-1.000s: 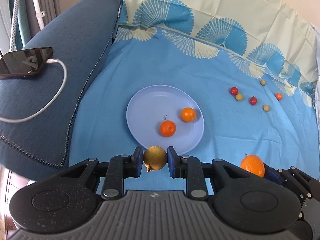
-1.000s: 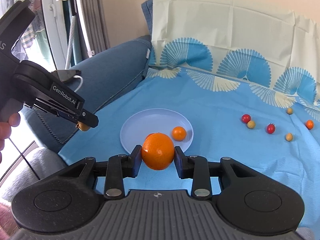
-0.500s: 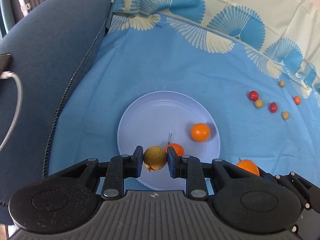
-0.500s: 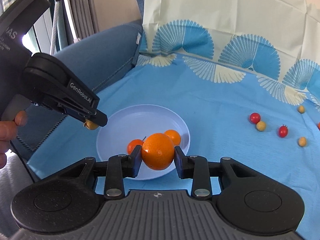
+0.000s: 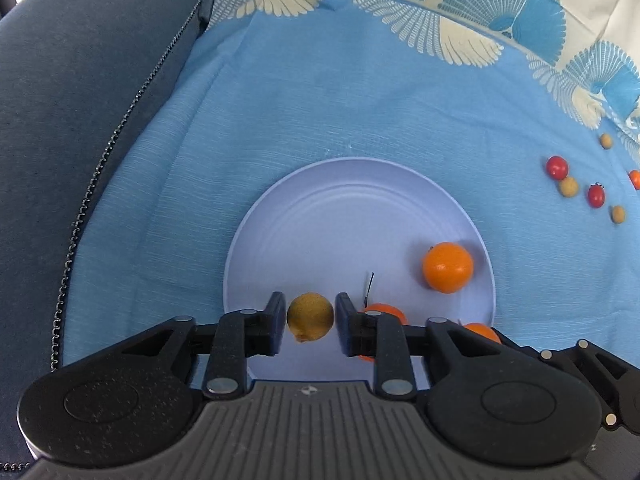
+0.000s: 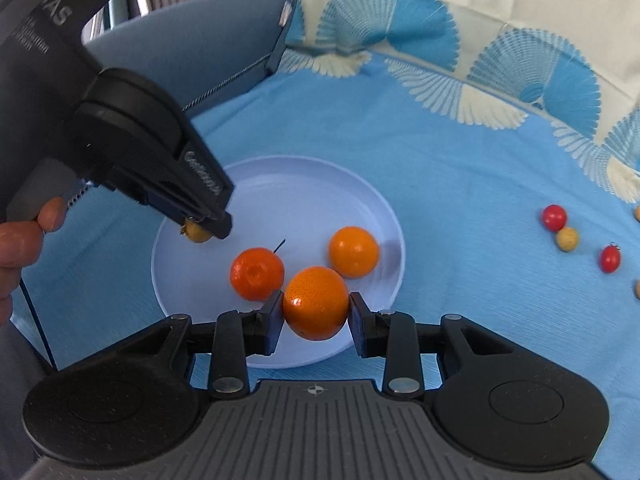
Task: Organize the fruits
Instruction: 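Open both tools to release the fruits and withdraw from the plate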
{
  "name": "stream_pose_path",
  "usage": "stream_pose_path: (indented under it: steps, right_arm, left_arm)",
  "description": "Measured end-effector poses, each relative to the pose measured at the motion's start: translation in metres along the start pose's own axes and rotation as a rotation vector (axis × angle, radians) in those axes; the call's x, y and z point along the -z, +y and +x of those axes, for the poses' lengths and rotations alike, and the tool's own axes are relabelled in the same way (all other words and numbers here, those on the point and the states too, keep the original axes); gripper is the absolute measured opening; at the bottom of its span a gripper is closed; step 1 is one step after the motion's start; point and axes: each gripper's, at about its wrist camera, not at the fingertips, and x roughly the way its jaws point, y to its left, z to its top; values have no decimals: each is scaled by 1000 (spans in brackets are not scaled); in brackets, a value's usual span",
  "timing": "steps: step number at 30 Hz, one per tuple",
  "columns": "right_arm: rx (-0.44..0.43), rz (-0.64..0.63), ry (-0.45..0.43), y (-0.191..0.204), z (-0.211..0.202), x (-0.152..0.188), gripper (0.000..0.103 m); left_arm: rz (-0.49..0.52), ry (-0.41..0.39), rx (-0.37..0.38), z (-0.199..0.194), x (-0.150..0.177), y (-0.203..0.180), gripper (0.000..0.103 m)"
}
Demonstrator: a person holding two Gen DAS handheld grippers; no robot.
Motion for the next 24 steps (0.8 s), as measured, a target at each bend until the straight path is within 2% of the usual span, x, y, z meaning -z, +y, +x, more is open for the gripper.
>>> stream_pose_path:
  steps: [1,2,3,4,5,6,7,10,13,19,24]
  right_arm:
    - [-1,-6,3,1,3,0,36]
    - [-2,-14,0,2,4,-1,37]
    - [-5,-24,-5,3,4,-2,42]
    - [-4,-31,-10,4,4,-4,58]
    - [0,-34,-21,4,1,-5,66]
    - [9,-34,-35,4,-3,-7,79]
    - [21,-35,-54,4,-8,-8,83]
    - [34,-43,-69,5,-26,-9,91]
    - [37,1,-67,4,-50,-3,96]
    - [38,52,-61,17,-102,23,100]
    - [66,81,-109,28,-142,42,102]
  left_arm:
    - [-6,-4,6,0,0,1,69]
    - [-20,-20,8,-3,0,2,94]
    - [-33,-43,6,-7,1,4,103]
    - [-41,-63,5,-13,1,6,103]
    - [-39,-68,8,-17,1,6,103]
    - [-36,-65,8,-21,1,7,103]
    - [-40,-64,4,-26,3,8,103]
    - [-46,-59,-12,-43,16,12,103]
    - [-52,-60,-48,-61,38,17,103]
    - [-74,-59,-109,-96,86,29,103]
    - [-76,-86,-106,-127,113,28,103]
